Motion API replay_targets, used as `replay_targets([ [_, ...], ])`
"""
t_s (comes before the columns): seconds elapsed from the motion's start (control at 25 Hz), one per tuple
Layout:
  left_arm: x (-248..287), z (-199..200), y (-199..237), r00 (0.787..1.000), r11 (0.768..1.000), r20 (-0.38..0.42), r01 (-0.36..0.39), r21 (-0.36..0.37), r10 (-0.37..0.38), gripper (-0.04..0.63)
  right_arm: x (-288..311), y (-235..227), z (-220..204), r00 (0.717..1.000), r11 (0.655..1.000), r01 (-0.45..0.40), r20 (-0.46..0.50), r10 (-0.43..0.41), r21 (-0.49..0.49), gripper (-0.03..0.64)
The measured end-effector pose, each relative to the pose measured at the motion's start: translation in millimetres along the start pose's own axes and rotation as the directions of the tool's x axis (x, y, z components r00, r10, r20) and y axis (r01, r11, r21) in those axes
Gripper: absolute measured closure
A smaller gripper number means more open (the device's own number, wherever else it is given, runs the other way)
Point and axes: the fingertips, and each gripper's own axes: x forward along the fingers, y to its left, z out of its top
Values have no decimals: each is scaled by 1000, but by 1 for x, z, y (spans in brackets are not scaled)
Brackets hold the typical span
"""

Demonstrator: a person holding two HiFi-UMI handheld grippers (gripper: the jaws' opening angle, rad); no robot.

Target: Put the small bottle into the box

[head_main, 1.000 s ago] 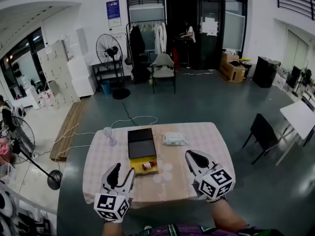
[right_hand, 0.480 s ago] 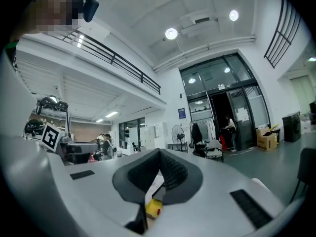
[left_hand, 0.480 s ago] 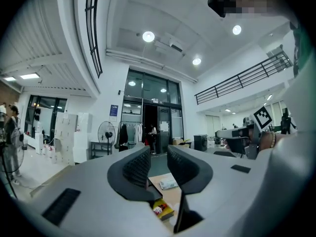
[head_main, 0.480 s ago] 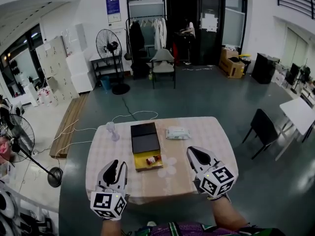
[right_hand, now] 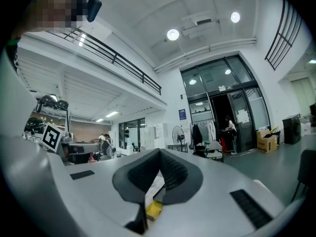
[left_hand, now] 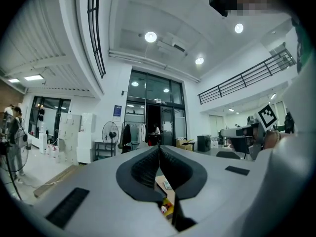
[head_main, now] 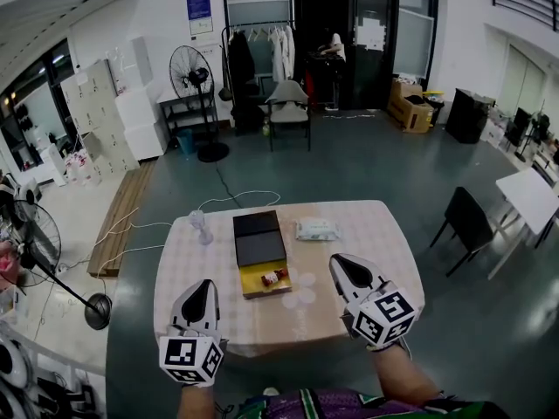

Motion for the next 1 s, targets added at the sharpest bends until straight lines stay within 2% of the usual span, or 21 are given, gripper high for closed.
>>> replay_targets([
  [0.28, -4, -1, 2, 1000, 1000, 9, -1, -7, 1, 572, 1, 6, 0, 1000, 999, 16, 7, -15, -33, 612],
  [1.0, 1, -6, 4, 1000, 1000, 3, 12, -12, -12, 572, 10, 4, -8, 999, 999, 28, -24, -29, -28, 612],
])
